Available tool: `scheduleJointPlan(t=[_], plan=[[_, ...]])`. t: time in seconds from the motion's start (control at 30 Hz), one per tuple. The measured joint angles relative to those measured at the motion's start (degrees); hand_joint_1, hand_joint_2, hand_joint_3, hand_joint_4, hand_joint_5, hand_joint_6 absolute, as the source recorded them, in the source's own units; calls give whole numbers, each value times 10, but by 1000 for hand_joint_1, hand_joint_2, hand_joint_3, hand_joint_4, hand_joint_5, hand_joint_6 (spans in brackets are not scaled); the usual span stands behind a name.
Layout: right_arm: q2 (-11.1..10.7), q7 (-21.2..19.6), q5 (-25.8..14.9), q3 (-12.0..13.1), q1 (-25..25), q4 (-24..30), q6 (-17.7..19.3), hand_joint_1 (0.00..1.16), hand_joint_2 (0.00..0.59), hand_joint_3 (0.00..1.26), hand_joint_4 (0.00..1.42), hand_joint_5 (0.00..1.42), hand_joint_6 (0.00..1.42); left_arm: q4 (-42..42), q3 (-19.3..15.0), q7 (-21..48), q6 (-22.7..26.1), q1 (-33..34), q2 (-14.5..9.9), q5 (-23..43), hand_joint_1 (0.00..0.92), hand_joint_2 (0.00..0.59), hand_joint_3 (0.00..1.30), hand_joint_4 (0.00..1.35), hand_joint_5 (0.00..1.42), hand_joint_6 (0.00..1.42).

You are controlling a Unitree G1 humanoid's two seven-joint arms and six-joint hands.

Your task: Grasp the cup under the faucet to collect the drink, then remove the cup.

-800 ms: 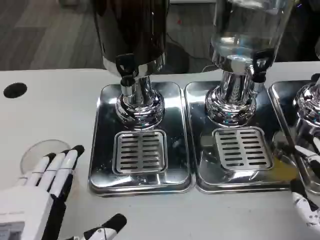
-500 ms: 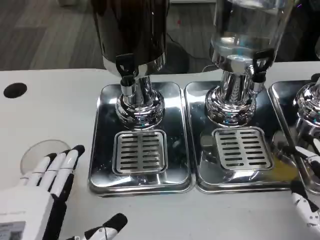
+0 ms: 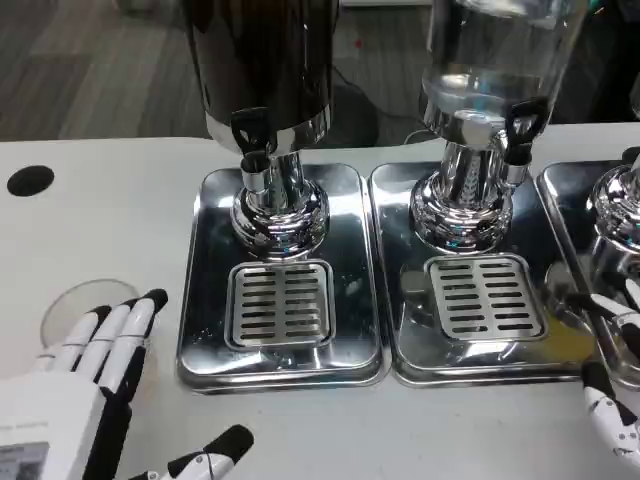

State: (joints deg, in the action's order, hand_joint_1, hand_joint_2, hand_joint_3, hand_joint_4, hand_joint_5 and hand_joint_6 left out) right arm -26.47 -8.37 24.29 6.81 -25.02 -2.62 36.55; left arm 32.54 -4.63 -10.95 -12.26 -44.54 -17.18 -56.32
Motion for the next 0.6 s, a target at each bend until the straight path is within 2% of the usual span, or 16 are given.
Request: scheduleJointPlan(t=[0.43,0.6], plan=[[19,0,0,-1,-2,16,-2,522,504,213,43,2,0,-5,-8,0,0,5,0,19,0,83,80,0,80,221],[24,0,0,-1,-9,28,-3,520,502,214,44,2,0,-6,-18,0,1,12,2,42,0,53,84,0,109,245]])
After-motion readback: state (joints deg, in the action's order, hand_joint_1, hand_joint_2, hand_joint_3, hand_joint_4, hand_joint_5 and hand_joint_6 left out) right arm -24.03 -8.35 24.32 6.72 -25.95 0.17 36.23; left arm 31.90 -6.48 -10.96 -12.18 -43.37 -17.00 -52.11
